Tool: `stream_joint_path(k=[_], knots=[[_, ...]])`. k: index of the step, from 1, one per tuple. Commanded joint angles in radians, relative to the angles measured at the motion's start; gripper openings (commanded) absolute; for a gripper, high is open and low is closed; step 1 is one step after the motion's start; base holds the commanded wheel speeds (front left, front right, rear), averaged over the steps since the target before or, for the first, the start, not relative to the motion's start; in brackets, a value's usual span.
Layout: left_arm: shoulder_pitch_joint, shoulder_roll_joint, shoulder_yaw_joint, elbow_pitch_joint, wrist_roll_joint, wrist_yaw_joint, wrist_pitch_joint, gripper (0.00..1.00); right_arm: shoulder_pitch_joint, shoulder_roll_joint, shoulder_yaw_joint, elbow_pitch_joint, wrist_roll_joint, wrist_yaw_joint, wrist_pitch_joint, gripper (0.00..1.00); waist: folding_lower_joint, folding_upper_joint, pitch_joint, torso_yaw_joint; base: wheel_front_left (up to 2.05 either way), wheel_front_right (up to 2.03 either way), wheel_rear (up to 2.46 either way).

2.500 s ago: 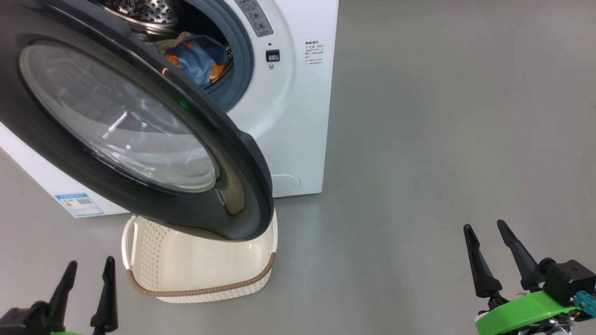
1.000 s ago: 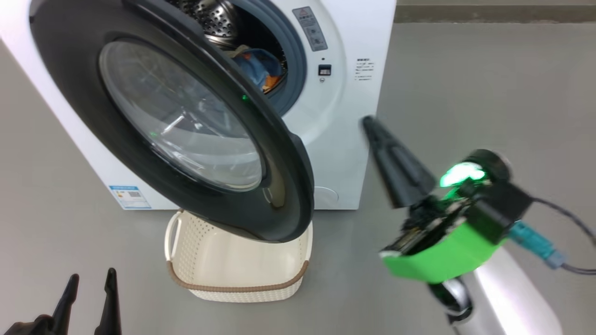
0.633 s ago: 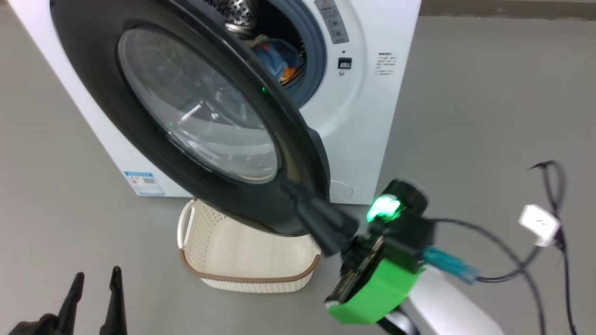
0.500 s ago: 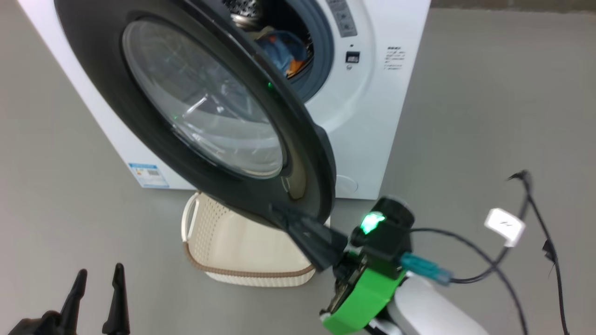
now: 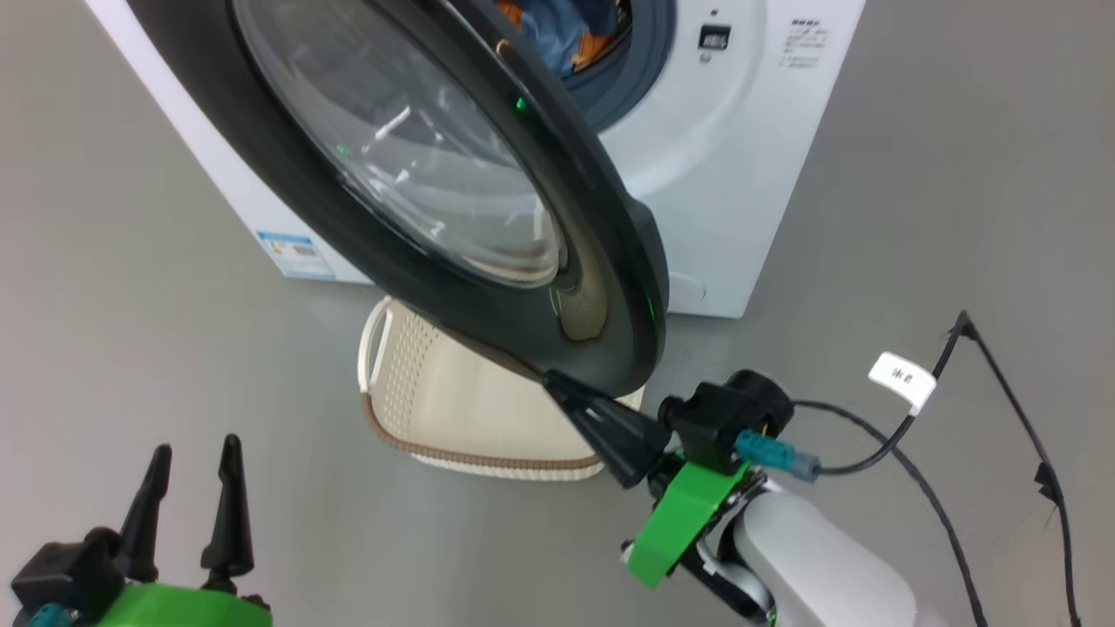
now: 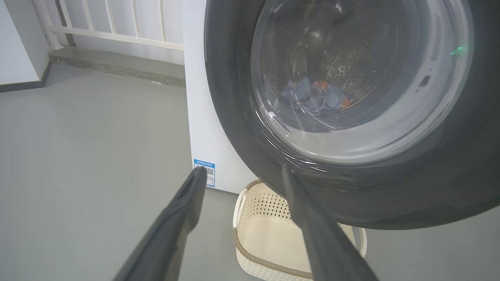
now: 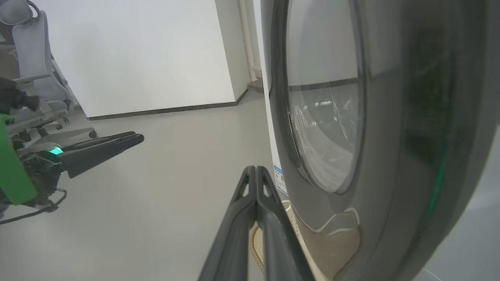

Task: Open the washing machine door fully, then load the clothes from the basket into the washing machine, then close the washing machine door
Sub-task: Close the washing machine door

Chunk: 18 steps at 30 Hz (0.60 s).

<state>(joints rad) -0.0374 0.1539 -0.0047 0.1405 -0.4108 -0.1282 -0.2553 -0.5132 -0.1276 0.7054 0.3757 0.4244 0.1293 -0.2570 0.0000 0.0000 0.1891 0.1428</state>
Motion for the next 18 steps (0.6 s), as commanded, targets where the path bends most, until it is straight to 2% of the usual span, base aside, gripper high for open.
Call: stream_joint_path(k=[1, 10, 18], knots=[[-0.04, 0.015, 0.032, -0.023, -0.01, -0.003, -0.006, 1.0, -0.02, 0.022, 0.003, -0.013, -0.003, 0.001, -0.005, 0.0, 0.0, 0.0, 0.027, 0.013, 0.0, 0.0, 0.0], [-0.072, 0.008, 0.024, -0.021, -0.014, -0.003, -0.006, 1.0, -0.043, 0.024, -0.056, 0.058, -0.014, 0.001, -0.005, 0.0, 0.0, 0.0, 0.062, 0.017, 0.0, 0.0, 0.0], [-0.094, 0.012, 0.016, -0.024, -0.018, -0.003, -0.006, 1.0, -0.056, 0.022, -0.129, 0.074, -0.028, 0.001, -0.005, 0.0, 0.0, 0.0, 0.088, 0.015, 0.0, 0.0, 0.0]])
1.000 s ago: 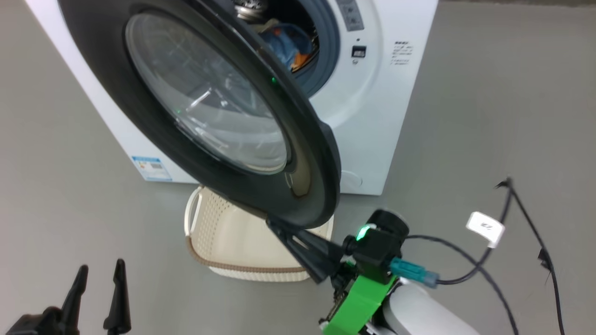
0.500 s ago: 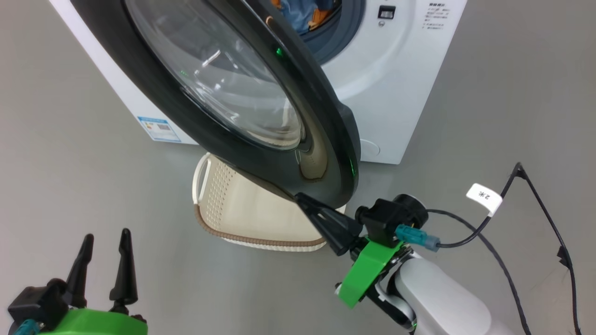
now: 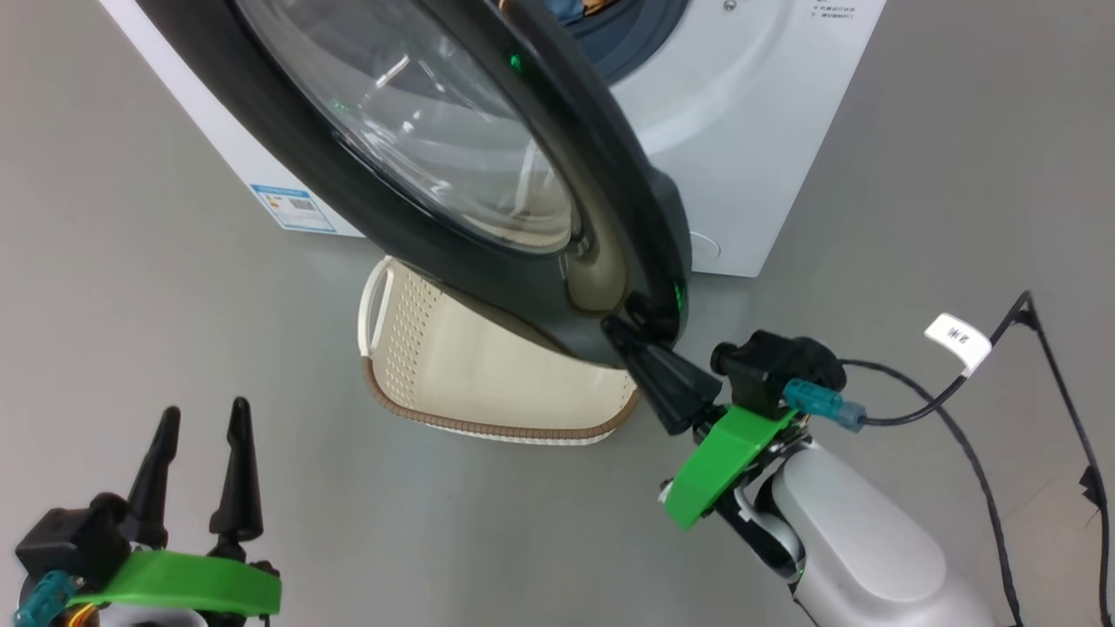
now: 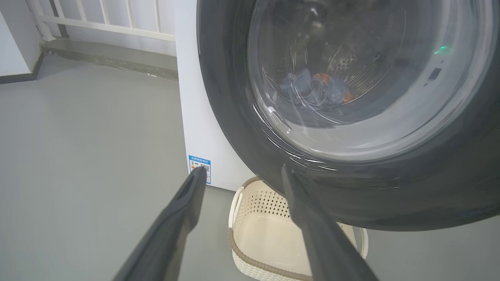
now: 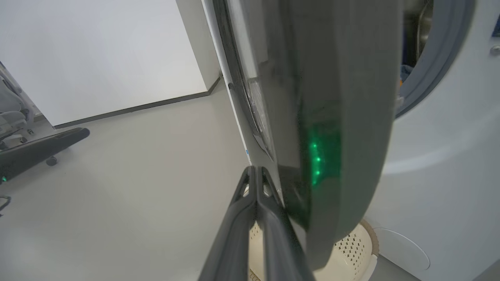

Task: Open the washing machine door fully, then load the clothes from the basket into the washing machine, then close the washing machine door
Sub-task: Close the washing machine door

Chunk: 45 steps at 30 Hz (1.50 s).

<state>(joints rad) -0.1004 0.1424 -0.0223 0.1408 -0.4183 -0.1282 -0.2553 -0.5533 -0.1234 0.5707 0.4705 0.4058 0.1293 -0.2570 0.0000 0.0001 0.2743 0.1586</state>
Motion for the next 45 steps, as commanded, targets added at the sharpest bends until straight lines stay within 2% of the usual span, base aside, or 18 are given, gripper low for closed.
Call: stream_joint_path(k=[1, 21, 38, 45], knots=[[-0.033, 0.024, 0.034, -0.025, -0.011, -0.003, -0.006, 1.0, -0.017, 0.018, -0.003, -0.022, -0.012, 0.001, -0.005, 0.0, 0.0, -0.0001, 0.006, -0.001, 0.0, 0.0, 0.0], [-0.093, 0.019, -0.006, -0.046, -0.01, -0.003, -0.006, 1.0, -0.107, -0.016, -0.18, -0.045, -0.049, 0.001, -0.005, 0.0, 0.0, -0.0001, 0.08, 0.023, 0.0, 0.0, 0.0], [-0.187, 0.004, -0.069, -0.072, -0.028, -0.003, -0.006, 1.0, -0.295, -0.066, -0.315, -0.007, -0.084, 0.001, -0.005, 0.0, 0.0, -0.0001, 0.198, 0.092, 0.0, 0.0, 0.0], [-0.21, -0.003, -0.086, -0.085, -0.028, -0.003, -0.006, 1.0, -0.357, -0.081, -0.329, 0.023, -0.118, 0.001, -0.005, 0.0, 0.0, -0.0001, 0.234, 0.112, 0.0, 0.0, 0.0]])
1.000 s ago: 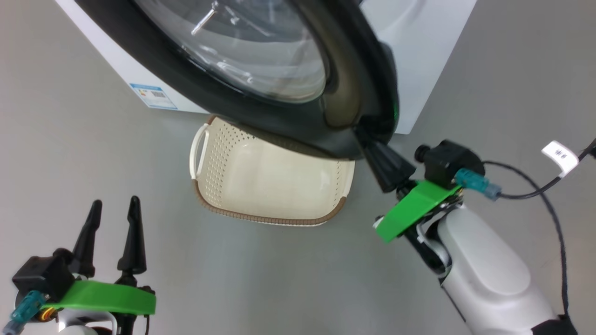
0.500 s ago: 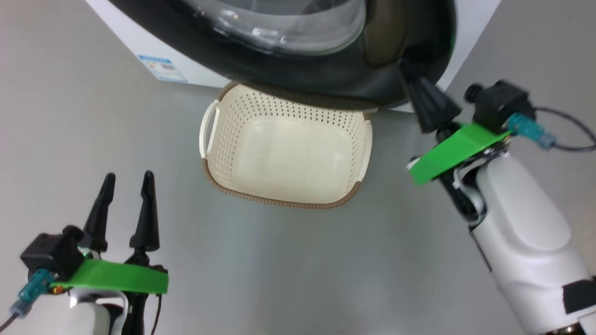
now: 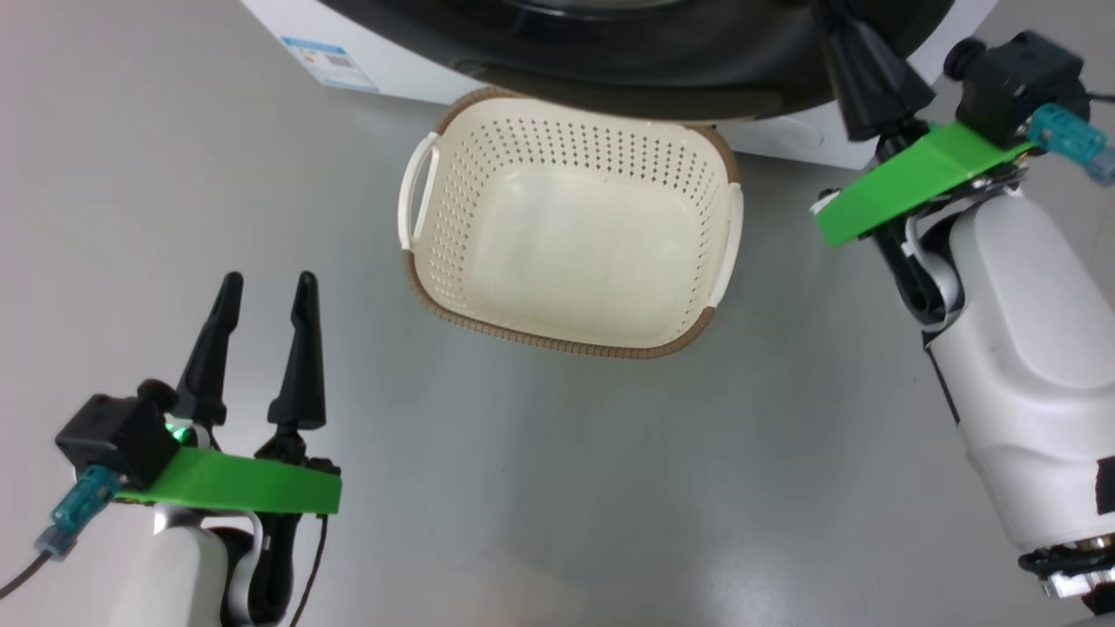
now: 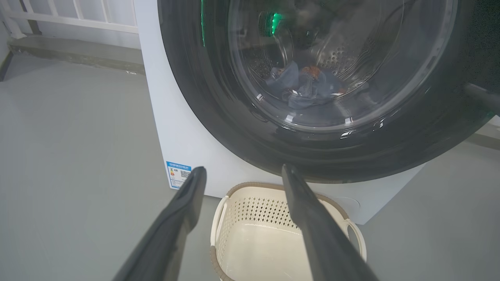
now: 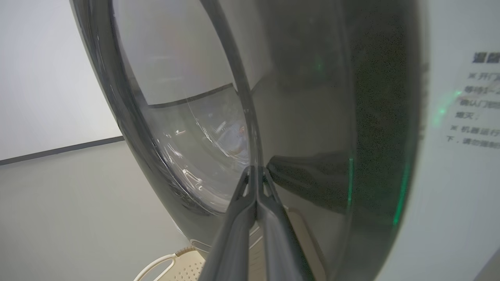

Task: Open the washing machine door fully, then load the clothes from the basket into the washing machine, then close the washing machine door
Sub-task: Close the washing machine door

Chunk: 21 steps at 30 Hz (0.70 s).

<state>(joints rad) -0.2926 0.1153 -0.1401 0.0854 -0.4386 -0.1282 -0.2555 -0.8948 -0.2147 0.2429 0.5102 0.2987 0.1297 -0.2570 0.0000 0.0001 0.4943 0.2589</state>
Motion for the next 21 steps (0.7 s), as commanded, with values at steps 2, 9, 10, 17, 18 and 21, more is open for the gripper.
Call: stream_joint_path(k=[2, 9, 10, 17, 18, 21], knots=[[-0.025, 0.022, 0.029, -0.033, -0.008, -0.003, -0.006, 1.0, -0.032, 0.008, -0.015, -0.013, -0.017, 0.001, -0.005, 0.0, 0.0, -0.0001, 0.026, 0.017, 0.0, 0.0, 0.0], [-0.044, 0.016, 0.024, -0.036, -0.009, -0.003, -0.006, 1.0, -0.071, 0.01, -0.076, -0.01, -0.032, 0.001, -0.005, 0.0, 0.0, -0.0001, 0.057, 0.032, 0.0, 0.0, 0.0], [-0.046, 0.015, 0.023, -0.036, -0.009, -0.003, -0.006, 1.0, -0.076, 0.011, -0.082, -0.01, -0.034, 0.001, -0.005, 0.0, 0.0, -0.0001, 0.06, 0.033, 0.0, 0.0, 0.0], [-0.062, 0.016, 0.017, -0.041, -0.012, -0.003, -0.006, 1.0, -0.111, 0.029, -0.152, -0.021, -0.069, 0.001, -0.005, 0.0, 0.0, -0.0001, 0.084, 0.042, 0.0, 0.0, 0.0], [-0.065, 0.016, 0.016, -0.041, -0.013, -0.003, -0.006, 1.0, -0.118, 0.033, -0.162, -0.025, -0.077, 0.001, -0.005, 0.0, 0.0, -0.0001, 0.088, 0.043, 0.0, 0.0, 0.0], [-0.07, 0.017, 0.016, -0.042, -0.014, -0.003, -0.006, 1.0, -0.127, 0.043, -0.178, -0.029, -0.088, 0.001, -0.005, 0.0, 0.0, -0.0001, 0.093, 0.043, 0.0, 0.0, 0.0]])
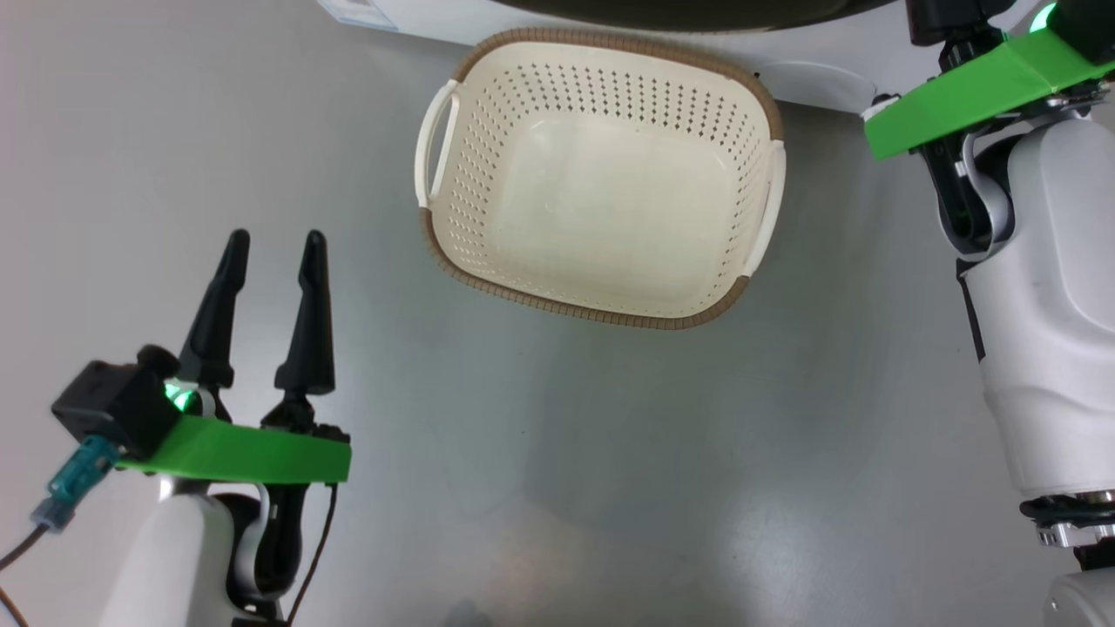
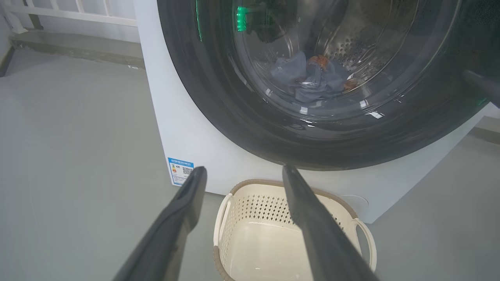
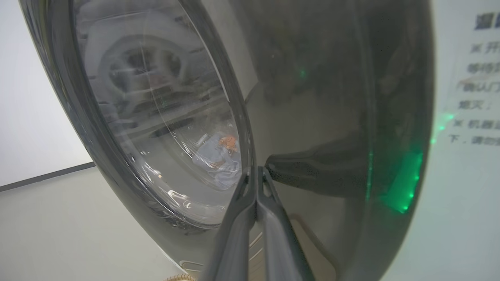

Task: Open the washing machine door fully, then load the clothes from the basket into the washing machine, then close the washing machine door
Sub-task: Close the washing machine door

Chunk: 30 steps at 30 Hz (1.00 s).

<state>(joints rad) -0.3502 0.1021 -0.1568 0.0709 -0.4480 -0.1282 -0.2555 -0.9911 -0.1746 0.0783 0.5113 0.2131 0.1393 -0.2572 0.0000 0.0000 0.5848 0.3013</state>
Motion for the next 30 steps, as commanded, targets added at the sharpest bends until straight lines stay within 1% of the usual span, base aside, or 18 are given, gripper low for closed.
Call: stream_joint_path(k=[1, 7, 18, 19, 20, 21, 22, 23, 24, 25, 26, 27, 30], knots=[[-0.014, 0.031, 0.033, -0.027, -0.005, -0.003, -0.006, 1.0, -0.035, 0.006, -0.021, -0.032, -0.008, -0.009, -0.005, 0.0, 0.0, 0.0, 0.004, 0.001, 0.0, 0.0, 0.0], [-0.02, 0.034, 0.038, -0.025, -0.006, -0.003, -0.006, 1.0, -0.047, 0.029, -0.039, -0.038, -0.018, -0.009, -0.005, 0.0, 0.0, 0.0, 0.009, -0.004, 0.0, 0.0, 0.0], [0.007, 0.042, 0.05, 0.016, 0.0, -0.003, -0.006, 1.0, 0.055, 0.035, 0.04, -0.035, 0.016, -0.009, -0.005, 0.0, 0.0, 0.0, -0.059, -0.04, 0.0, 0.0, 0.0], [0.011, 0.044, 0.052, 0.022, 0.001, -0.003, -0.006, 1.0, 0.069, 0.036, 0.045, -0.034, 0.02, -0.009, -0.005, 0.03, 0.0, 0.0, -0.069, -0.044, 0.0, 0.0, 0.0], [0.016, 0.046, 0.054, 0.028, 0.002, -0.003, -0.006, 1.0, 0.084, 0.036, 0.05, -0.035, 0.023, -0.009, -0.005, 0.13, 0.0, 0.0, -0.079, -0.049, 0.0, 0.0, 0.0], [0.021, 0.047, 0.056, 0.034, 0.003, -0.003, -0.006, 1.0, 0.1, 0.038, 0.054, -0.036, 0.027, -0.009, -0.005, 0.17, 0.0, 0.0, -0.09, -0.053, 0.0, 0.0, 0.0], [0.026, 0.049, 0.058, 0.041, 0.004, -0.003, -0.006, 1.0, 0.117, 0.039, 0.058, -0.037, 0.032, -0.009, -0.005, 0.27, 0.0, 0.0, -0.102, -0.058, 0.0, 0.0, 0.0], [0.032, 0.051, 0.061, 0.048, 0.005, -0.003, -0.006, 1.0, 0.135, 0.04, 0.062, -0.038, 0.036, -0.009, -0.005, 0.29, 0.0, 0.0, -0.115, -0.063, 0.0, 0.0, 0.0], [0.039, 0.053, 0.063, 0.055, 0.005, -0.003, -0.006, 1.0, 0.152, 0.041, 0.067, -0.037, 0.042, -0.009, -0.005, 0.46, 0.0, 0.0, -0.128, -0.068, 0.0, 0.0, 0.0], [0.046, 0.055, 0.066, 0.064, 0.005, -0.003, -0.006, 1.0, 0.169, 0.041, 0.07, -0.039, 0.047, -0.009, -0.005, 0.67, 0.0, 0.0, -0.141, -0.073, 0.0, 0.0, 0.0], [0.053, 0.058, 0.069, 0.072, 0.005, -0.003, -0.006, 1.0, 0.187, 0.041, 0.073, -0.04, 0.053, -0.009, -0.005, 0.94, 0.0, 0.0, -0.155, -0.078, 0.0, 0.0, 0.0], [0.06, 0.061, 0.072, 0.08, 0.004, -0.003, -0.006, 1.0, 0.205, 0.041, 0.074, -0.041, 0.057, -0.009, -0.005, 1.0, 0.0, 0.0, -0.169, -0.084, 0.0, 0.0, 0.0], [0.083, 0.072, 0.082, 0.098, 0.004, -0.003, -0.006, 1.0, 0.26, 0.044, 0.082, -0.044, 0.066, -0.009, -0.005, 1.0, 0.0, 0.0, -0.214, -0.104, 0.0, 0.0, 0.0]])
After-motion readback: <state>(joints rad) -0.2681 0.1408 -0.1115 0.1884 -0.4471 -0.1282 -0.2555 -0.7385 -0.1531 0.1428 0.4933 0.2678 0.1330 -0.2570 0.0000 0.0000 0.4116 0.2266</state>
